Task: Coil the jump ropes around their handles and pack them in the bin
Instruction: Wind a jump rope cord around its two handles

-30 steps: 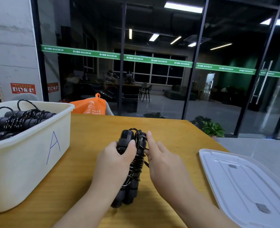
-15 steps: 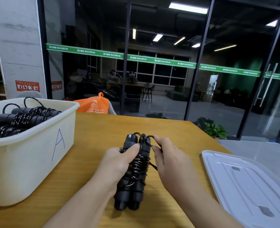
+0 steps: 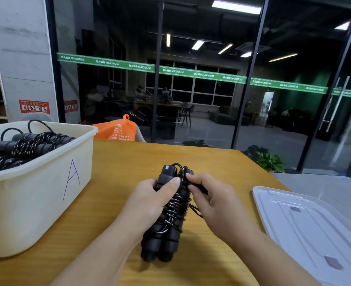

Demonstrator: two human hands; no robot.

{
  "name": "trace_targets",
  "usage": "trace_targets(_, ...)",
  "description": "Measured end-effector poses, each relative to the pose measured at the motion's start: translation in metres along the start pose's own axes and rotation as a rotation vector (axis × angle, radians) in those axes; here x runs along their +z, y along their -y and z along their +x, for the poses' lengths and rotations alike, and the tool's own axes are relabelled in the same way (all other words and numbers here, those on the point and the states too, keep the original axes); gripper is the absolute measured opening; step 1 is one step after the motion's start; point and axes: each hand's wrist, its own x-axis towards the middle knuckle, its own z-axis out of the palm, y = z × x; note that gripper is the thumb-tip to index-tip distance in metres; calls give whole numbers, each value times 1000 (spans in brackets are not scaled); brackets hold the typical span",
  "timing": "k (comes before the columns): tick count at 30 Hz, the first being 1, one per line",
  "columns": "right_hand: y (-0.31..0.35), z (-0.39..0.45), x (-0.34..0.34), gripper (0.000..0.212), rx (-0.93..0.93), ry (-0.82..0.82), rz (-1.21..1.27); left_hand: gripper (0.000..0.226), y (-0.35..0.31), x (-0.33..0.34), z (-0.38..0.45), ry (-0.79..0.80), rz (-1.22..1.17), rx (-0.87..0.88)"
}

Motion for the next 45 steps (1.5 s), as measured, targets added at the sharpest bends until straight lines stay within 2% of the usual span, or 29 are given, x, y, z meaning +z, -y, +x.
trace_targets(3,-2,0,3,23,-2,-4,80,31,0,0,0,-26,67,49)
trace_targets(7,-4,0,9,25,61,-59,335,29,-2,0,-2,-76,172,127)
trace_targets(14,-16,4,19,27,-143,-230,173,59,-1,4,2,-138,132,43)
trace_targets(18,-17,5,18,28,-136,-341,294,60,0,6,1,-120,23,-23)
trace_targets(23,-14,6,7,30,-119,-232,359,59,-1,6,1,-37,-18,-46)
trace_targets(26,-10,7,3,29,-111,-186,373,44,-5,7,0,-47,-58,-32)
trace_targets(28,-7,7,2,29,-67,-165,429,41,-5,8,-1,-72,-33,14)
trace_targets(33,0,5,-2,34,226,11,550,47,-4,2,0,-138,197,187)
trace_targets(36,1,5,-4,35,251,107,504,60,-4,0,-1,-130,217,213)
trace_targets(39,-1,5,-6,35,293,223,576,70,-1,-1,1,-122,267,241)
trace_targets(45,-2,4,0,36,267,216,742,65,-7,-2,-1,-126,244,210)
